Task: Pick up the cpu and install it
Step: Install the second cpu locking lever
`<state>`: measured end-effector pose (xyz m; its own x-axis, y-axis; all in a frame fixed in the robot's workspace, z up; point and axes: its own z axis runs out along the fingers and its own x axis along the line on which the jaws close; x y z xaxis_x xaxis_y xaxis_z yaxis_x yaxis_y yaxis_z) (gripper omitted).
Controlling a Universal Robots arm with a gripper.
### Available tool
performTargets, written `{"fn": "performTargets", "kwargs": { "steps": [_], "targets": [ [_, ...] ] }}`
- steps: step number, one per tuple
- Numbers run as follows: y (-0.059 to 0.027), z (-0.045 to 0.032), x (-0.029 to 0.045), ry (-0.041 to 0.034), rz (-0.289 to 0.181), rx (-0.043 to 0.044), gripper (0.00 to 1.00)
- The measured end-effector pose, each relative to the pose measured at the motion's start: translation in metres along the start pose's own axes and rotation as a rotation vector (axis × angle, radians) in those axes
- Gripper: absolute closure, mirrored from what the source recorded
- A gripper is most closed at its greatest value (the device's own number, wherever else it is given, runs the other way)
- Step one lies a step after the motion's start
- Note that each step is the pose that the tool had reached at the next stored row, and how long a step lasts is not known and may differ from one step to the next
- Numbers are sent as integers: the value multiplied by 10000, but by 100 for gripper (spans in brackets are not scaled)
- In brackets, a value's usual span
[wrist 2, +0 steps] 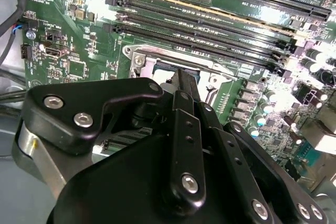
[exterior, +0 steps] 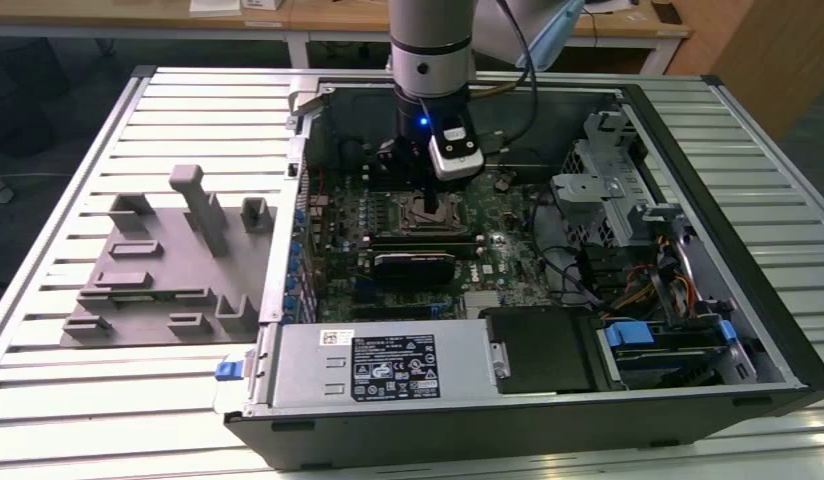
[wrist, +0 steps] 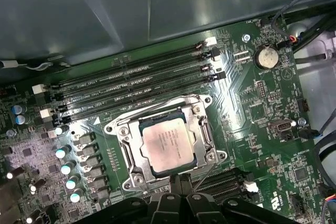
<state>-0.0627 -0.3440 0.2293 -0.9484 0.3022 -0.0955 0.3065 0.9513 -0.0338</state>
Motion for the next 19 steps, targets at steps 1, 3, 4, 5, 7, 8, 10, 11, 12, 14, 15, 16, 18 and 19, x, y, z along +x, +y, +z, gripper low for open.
{"fn": "performTargets", "kwargs": {
  "steps": [1,3,4,5,7,8,10,11,12,14,15,16,18,19],
  "targets": [
    [0,-7,-1,0,0,-1,89],
    [-4,-21,-4,-1,-1,-4,89],
    [-25,-20,-10,-1,0,-2,89],
    [-37,-19,-14,-1,0,-2,89],
    [-63,-18,-22,-1,0,-2,89],
    [-77,-17,-27,-1,0,0,89],
    [-100,-15,-34,-1,0,-1,89],
    [-111,-14,-38,-1,-1,-2,89],
    [-121,-14,-41,-1,-2,-2,89],
    [-136,-13,-45,-2,-28,-5,89],
    [-137,-13,-46,-5,-56,1,89],
    [-139,-13,-46,-12,-113,15,89],
    [-140,-12,-47,-27,-273,28,89],
    [-140,-11,-47,-33,-382,22,89]
  ]
}}
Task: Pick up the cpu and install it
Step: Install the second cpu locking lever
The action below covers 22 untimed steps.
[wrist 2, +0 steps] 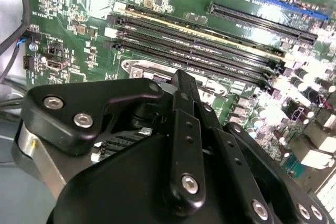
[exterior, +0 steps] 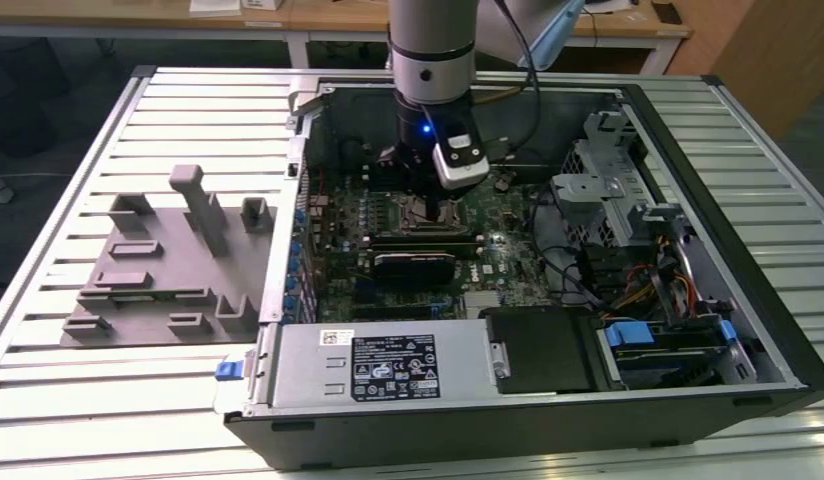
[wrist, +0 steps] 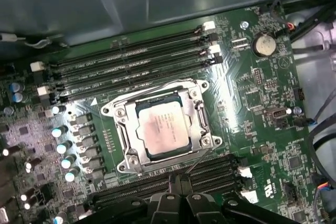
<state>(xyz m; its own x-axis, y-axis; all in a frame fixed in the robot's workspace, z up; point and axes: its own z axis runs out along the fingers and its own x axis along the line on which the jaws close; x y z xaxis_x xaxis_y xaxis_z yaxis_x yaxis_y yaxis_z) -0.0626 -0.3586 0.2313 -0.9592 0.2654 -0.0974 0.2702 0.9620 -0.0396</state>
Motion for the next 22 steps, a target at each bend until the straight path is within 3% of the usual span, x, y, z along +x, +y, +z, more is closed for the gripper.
{"fn": "performTargets", "kwargs": {
  "steps": [7,16,22],
  "targets": [
    [-14,1,18,-33,-787,-73,89],
    [-113,-4,153,-43,-1034,-98,89],
    [-126,-1,159,-29,-1051,-99,89]
  ]
}}
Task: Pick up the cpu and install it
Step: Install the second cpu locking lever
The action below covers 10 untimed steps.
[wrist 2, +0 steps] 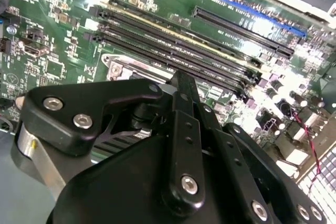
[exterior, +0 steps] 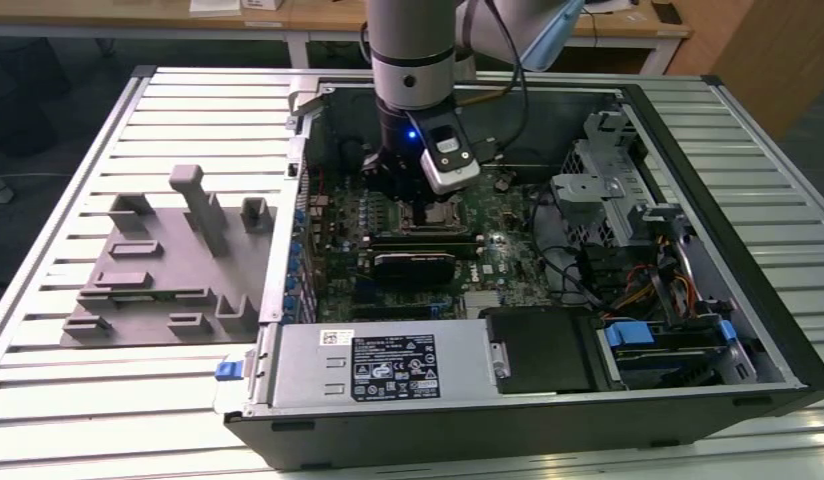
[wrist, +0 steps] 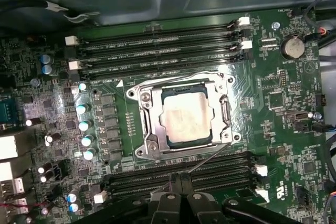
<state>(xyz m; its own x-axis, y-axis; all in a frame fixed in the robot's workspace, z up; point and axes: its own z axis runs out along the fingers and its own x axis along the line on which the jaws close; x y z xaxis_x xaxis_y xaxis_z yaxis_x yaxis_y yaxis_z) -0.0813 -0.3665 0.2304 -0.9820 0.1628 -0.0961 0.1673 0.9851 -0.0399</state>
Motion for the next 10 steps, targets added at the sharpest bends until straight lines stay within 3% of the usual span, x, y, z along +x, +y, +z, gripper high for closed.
{"fn": "performTargets", "kwargs": {
  "steps": [7,10],
  "targets": [
    [-58,26,-8,314,21,-342,89],
    [-83,38,-11,415,23,-416,89]
  ]
}}
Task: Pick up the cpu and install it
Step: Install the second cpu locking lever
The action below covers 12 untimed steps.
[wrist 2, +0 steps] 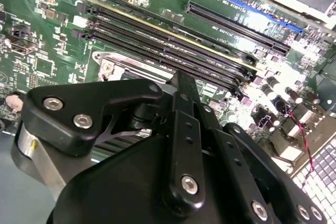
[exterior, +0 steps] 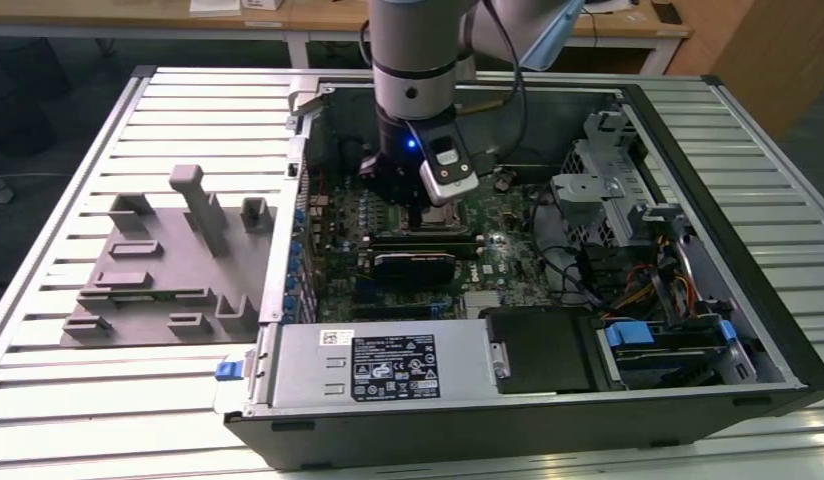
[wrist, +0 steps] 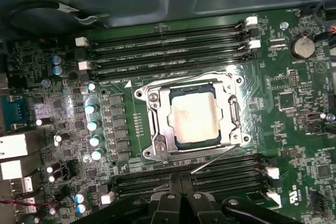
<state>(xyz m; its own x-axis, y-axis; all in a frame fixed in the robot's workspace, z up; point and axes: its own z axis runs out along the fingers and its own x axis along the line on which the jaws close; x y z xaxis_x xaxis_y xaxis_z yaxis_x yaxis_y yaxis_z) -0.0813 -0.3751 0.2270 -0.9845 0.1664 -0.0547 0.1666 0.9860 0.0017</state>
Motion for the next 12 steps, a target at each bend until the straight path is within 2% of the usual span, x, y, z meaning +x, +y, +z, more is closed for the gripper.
{"fn": "performTargets", "kwargs": {
  "steps": [3,8,10,12],
  "targets": [
    [-9,8,-1,95,-7,-33,89],
    [-14,9,6,99,-8,-48,89],
    [-24,16,16,106,-11,-91,89],
    [-39,28,28,121,-16,-179,89]
  ]
}}
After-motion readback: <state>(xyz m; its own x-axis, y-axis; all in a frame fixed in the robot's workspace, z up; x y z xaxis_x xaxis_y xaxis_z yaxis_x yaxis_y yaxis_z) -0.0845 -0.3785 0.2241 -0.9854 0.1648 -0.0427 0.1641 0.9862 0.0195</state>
